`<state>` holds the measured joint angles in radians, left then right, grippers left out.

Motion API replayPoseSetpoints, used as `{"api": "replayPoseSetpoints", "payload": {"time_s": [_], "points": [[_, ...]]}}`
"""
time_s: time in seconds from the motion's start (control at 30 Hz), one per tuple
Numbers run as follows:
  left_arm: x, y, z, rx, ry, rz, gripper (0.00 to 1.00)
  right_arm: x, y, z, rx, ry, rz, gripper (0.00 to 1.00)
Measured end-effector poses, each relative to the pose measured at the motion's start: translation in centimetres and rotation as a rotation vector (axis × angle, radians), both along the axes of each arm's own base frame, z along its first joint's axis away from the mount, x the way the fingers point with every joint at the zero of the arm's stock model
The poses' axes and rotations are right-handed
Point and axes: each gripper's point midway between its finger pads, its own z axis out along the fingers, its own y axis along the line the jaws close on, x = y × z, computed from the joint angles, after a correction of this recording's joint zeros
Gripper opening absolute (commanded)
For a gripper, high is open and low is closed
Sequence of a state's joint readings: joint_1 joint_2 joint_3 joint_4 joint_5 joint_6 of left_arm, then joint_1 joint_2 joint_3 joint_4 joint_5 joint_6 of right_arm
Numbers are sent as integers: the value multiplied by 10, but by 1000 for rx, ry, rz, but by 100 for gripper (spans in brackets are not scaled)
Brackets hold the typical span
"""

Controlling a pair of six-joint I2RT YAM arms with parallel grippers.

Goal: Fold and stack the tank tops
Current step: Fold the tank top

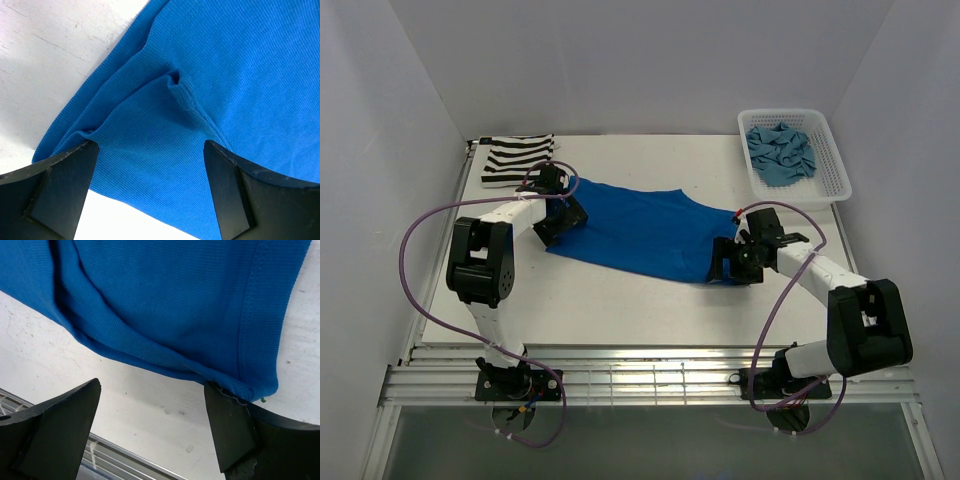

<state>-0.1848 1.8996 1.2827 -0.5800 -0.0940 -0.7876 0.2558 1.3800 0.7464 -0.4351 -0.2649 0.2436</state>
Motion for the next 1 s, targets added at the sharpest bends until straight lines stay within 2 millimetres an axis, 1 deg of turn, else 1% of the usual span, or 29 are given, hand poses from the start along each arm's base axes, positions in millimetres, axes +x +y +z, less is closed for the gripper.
{"api": "replayPoseSetpoints", "payload": {"time_s": [0.13, 0.43, 0.57, 0.73, 0.83, 0.87, 0.93, 1.0], "points": [[0, 1, 0, 1, 1, 9, 98, 2, -3, -9, 0, 29, -7, 90], [-2, 3, 0, 4, -1, 38, 98, 9, -4, -10, 33, 41, -20, 90], [-20, 8, -1, 13, 11, 46, 98, 6, -4, -10, 44, 17, -20, 90], [-48, 12, -2, 19, 45, 47, 98, -15, -5, -11, 65, 18, -9, 90], [-66, 14, 0, 27, 66, 46, 98, -19, -5, -5, 72, 15, -4, 90], [-71, 16, 4, 35, 74, 51, 98, -20, -4, -1, 81, 3, 1, 90], [-73, 18, 12, 45, 59, 60, 98, -18, -1, 10, 100, -22, 11, 90], [-69, 21, 25, 57, 39, 71, 98, -11, 3, 25, 118, -56, 26, 90]]}}
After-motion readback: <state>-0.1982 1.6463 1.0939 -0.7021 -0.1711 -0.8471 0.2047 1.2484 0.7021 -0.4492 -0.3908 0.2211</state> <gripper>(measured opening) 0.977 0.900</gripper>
